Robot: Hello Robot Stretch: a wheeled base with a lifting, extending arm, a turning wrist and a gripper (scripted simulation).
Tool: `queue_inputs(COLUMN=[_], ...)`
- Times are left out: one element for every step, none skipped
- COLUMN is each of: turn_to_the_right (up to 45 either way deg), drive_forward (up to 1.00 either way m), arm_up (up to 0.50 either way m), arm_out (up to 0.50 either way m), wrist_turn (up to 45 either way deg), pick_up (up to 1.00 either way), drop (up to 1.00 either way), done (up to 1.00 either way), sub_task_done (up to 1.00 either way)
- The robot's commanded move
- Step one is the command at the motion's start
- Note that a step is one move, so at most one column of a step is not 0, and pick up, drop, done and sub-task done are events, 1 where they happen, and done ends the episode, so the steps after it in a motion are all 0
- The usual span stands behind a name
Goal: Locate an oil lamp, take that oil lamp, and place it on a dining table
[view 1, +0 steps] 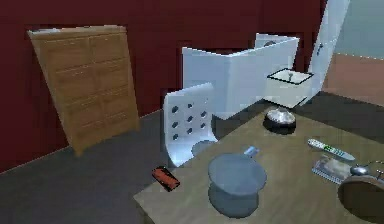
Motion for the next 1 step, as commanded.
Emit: queue_inputs(turn_to_the_right=[45.0], drive_forward=[0.00], arm_up=[0.00], arm_out=[0.00], wrist_turn=[0.0], pick_up=[0.00], drop=[0.00], done=[0.00], sub_task_done=[0.00])
